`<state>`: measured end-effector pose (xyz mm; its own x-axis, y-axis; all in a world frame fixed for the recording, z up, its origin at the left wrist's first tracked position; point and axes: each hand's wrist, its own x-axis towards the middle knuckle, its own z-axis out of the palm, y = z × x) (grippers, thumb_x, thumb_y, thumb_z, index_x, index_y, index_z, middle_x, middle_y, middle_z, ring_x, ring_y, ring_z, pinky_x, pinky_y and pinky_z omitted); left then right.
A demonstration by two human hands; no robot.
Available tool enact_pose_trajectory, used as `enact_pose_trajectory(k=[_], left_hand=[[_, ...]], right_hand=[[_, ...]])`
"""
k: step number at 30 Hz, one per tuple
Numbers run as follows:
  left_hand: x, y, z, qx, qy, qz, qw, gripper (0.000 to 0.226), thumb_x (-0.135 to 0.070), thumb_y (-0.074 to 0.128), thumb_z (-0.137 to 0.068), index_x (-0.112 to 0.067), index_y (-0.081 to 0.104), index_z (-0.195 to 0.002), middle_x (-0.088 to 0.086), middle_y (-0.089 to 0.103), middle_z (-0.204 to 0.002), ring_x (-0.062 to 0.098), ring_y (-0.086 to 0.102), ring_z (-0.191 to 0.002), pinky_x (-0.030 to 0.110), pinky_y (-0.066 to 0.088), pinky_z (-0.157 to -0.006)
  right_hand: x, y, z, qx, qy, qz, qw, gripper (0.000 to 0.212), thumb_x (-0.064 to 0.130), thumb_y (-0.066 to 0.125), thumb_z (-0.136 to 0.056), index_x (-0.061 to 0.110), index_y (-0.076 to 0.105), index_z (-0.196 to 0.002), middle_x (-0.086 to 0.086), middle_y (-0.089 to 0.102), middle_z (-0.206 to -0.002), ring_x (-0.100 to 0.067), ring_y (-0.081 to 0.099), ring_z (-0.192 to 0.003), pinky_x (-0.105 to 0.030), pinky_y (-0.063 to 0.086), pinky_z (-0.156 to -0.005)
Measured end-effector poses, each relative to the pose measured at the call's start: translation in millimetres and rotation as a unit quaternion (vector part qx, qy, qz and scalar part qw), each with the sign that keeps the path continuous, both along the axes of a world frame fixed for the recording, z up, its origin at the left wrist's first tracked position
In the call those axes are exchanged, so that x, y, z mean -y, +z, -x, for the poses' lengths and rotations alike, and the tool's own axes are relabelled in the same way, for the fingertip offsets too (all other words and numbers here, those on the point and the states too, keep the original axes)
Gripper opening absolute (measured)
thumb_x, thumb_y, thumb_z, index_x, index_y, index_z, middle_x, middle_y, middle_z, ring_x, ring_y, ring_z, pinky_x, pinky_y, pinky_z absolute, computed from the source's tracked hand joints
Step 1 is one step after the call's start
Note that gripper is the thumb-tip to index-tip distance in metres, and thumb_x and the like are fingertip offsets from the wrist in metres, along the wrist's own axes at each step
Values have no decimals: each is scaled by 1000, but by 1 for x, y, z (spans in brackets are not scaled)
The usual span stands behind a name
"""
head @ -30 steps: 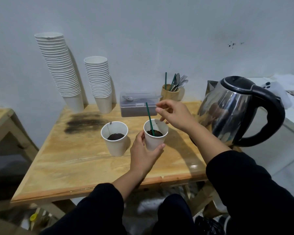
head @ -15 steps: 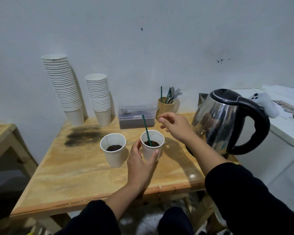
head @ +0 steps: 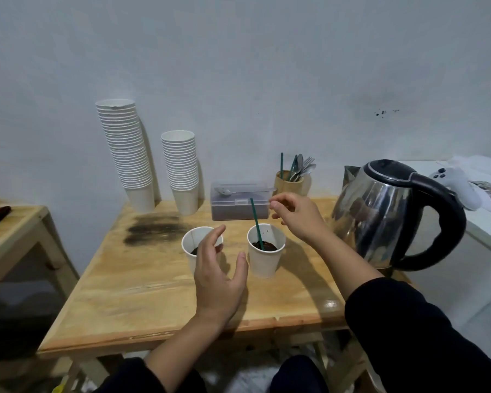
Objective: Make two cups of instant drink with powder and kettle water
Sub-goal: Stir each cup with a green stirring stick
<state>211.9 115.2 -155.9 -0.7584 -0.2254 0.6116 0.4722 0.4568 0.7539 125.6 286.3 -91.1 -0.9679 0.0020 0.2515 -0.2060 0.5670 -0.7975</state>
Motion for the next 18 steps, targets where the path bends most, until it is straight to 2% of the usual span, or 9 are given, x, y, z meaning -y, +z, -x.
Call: enact_pose_trajectory(k=[2, 4, 7, 8, 11, 12, 15, 18], left_hand=[[9, -3, 3, -20, 45, 4, 999, 57, -18, 67, -77, -17, 43, -129, -10, 41, -125, 10, 46, -114, 27, 45, -96], [16, -7, 5, -16, 86, -2, 996, 66, -13, 74, -74, -12, 41, -130, -2, 39, -128, 9, 38, -121, 32, 41, -103], [26, -13, 7, 30, 120, -11, 992, 78, -10, 81, -70, -6, 37, -135, 12, 33, -138, 8, 28, -128, 10, 22, -108], [29, -16, 8, 54, 120, -21, 991, 82, -13, 81, -69, -6, 35, -137, 13, 31, -141, 11, 28, -130, 10, 20, -108], [33, -23, 12, 125, 101, -54, 986, 93, -19, 82, -69, -9, 27, -143, 11, 26, -145, 22, 28, -136, 30, 29, -111], [34, -25, 13, 145, 92, -64, 983, 95, -20, 82, -70, -10, 24, -144, 11, 27, -147, 23, 28, -137, 32, 30, -110], [36, -30, 18, 183, 72, -84, 977, 97, -22, 82, -72, -13, 21, -147, 8, 31, -150, 24, 31, -137, 25, 29, -104], [35, -35, 23, 190, 60, -104, 974, 94, -21, 82, -72, -19, 22, -145, 6, 42, -143, 25, 43, -129, 27, 38, -96]], right_hand=[[4, 1, 0, -3, 3, -1, 1000, 15, 26, 55, -91, 20, 66, -99, 1, 69, -89, -20, 66, -91, -44, 54, -86], [7, 2, -1, -5, 9, -3, 1000, 16, 25, 54, -92, 19, 66, -101, 2, 67, -89, -20, 65, -93, -40, 54, -84], [13, 3, -1, -5, 17, -4, 1000, 17, 23, 53, -93, 17, 65, -103, 1, 66, -92, -21, 64, -95, -32, 51, -79], [14, 3, -1, -5, 17, -6, 1000, 18, 23, 53, -93, 16, 65, -104, 1, 66, -92, -20, 64, -95, -31, 50, -78], [14, 1, 0, -5, 10, -9, 1000, 18, 23, 52, -93, 17, 65, -104, 0, 67, -94, -19, 64, -96, -33, 52, -80], [13, 1, 1, -3, 6, -9, 1000, 18, 23, 52, -93, 17, 65, -104, 0, 68, -95, -19, 65, -95, -35, 53, -82], [9, -2, 5, 0, -13, -1, 1000, 17, 23, 53, -92, 19, 66, -103, -1, 70, -96, -18, 66, -91, -42, 54, -86], [4, -6, 12, 1, -32, 1, 999, 18, 23, 53, -92, 19, 65, -104, -1, 70, -96, -18, 66, -91, -44, 54, -86]])
